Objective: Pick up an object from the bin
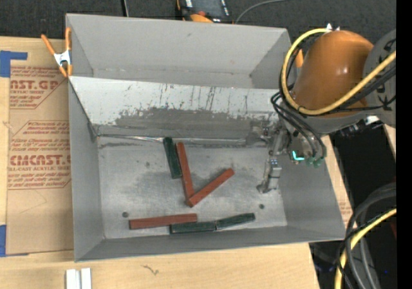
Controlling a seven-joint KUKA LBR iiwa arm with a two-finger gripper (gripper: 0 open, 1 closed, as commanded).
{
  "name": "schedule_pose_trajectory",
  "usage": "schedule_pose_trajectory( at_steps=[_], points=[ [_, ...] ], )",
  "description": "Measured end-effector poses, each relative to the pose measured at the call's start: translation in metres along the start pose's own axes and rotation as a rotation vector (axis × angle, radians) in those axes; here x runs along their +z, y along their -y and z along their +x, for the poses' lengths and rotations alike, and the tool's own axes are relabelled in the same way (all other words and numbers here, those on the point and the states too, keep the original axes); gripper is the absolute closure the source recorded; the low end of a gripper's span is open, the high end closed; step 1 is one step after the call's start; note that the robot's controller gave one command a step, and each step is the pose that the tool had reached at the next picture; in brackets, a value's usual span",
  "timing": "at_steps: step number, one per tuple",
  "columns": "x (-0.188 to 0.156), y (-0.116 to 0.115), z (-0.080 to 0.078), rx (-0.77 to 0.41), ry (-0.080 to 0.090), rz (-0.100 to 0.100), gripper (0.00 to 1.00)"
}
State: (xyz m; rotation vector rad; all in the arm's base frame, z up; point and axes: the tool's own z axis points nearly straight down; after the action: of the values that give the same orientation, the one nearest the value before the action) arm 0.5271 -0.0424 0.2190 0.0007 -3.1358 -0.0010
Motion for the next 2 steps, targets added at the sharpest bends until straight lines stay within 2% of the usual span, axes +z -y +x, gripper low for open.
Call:
schedule_pose_trajectory(
  at_steps=[1, 2],
  points=[
    [0.087, -0.015, -0.027, -0.429, 0.004, 0.000, 0.00],
    [0.151, -0.037, -0.039, -0.656, 0.004, -0.001, 0.00]
  ],
)
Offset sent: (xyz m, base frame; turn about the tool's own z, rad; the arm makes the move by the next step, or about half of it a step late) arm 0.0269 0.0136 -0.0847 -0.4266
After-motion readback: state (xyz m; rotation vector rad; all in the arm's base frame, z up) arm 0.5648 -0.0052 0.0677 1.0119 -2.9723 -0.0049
